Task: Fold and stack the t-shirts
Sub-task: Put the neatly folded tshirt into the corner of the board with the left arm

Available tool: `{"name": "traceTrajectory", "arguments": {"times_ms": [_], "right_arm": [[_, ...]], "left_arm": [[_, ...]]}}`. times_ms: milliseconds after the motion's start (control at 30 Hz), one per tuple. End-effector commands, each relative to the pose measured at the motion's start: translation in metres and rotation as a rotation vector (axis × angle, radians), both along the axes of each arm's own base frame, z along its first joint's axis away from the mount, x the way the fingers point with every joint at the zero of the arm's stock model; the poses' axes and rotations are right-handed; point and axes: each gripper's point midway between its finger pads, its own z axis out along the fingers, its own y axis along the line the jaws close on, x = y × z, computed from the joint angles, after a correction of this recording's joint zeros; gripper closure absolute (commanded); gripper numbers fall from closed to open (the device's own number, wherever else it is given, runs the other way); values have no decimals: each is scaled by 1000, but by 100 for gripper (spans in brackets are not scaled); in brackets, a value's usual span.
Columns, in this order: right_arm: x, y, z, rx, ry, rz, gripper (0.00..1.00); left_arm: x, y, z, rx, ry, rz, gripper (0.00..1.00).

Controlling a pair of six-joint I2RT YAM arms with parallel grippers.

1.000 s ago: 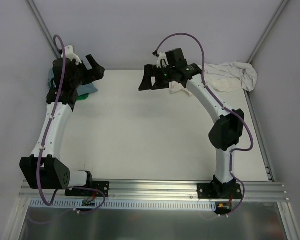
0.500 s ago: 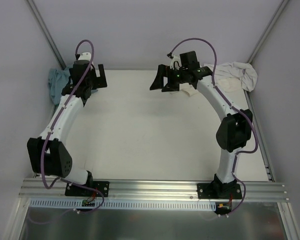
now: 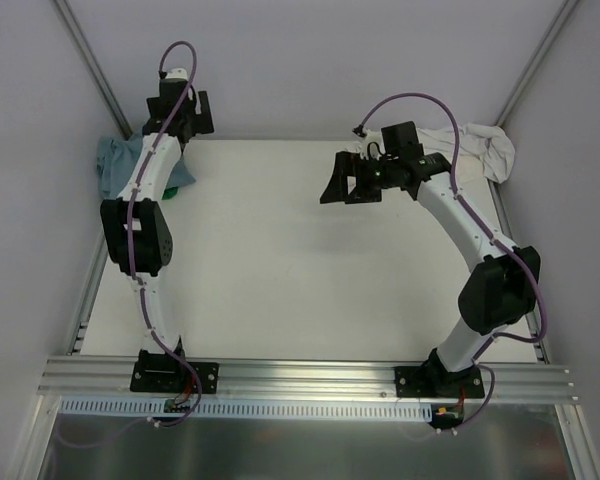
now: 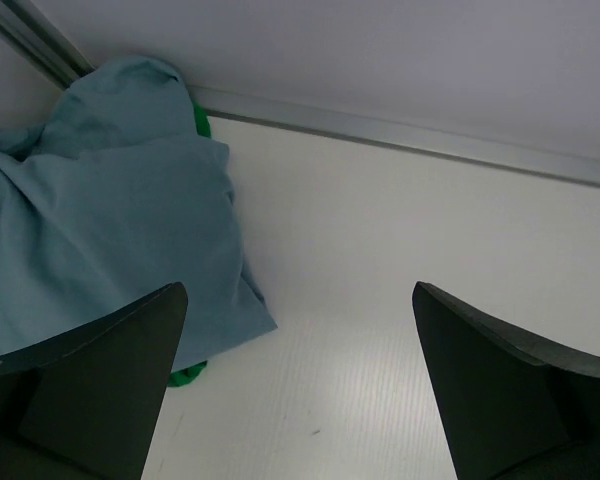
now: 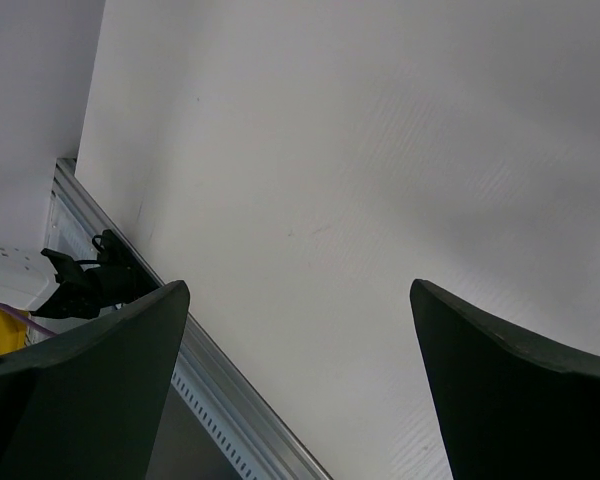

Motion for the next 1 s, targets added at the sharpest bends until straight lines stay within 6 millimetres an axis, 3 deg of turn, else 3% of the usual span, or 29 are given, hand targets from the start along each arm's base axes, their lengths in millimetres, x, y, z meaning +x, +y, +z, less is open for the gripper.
{"name": "traceTrajectory", "arguments": {"times_ms": [0,100,133,167,267,500,667,967], "right_arm": [[1,-16,5,-25,-44,-11,1],[3,-19,4,-18,-38,-15,1],[5,-20,3,-14,-31,-18,1],[6,-20,3,-11,-31,-20,1],[8,-22,2,-4,-21,-24,1],[11,-25,1,13,-7,-36,1],[8,-31,-3,8,0,-45,1],[0,-42,-8,-6,16,-65,0]], "left_arm": [[4,40,22,-132,-45,79,1],[7,54,16,-155,-23,52,1],[2,67,18,-160,5,73,1],[2,74,6,-180,41,84,1],[-8,85,-3,-224,80,99,1],[-24,89,-42,-192,223,99,1],[-26,98,-60,-163,262,144,1],[-23,117,-69,-104,252,225,1]]}}
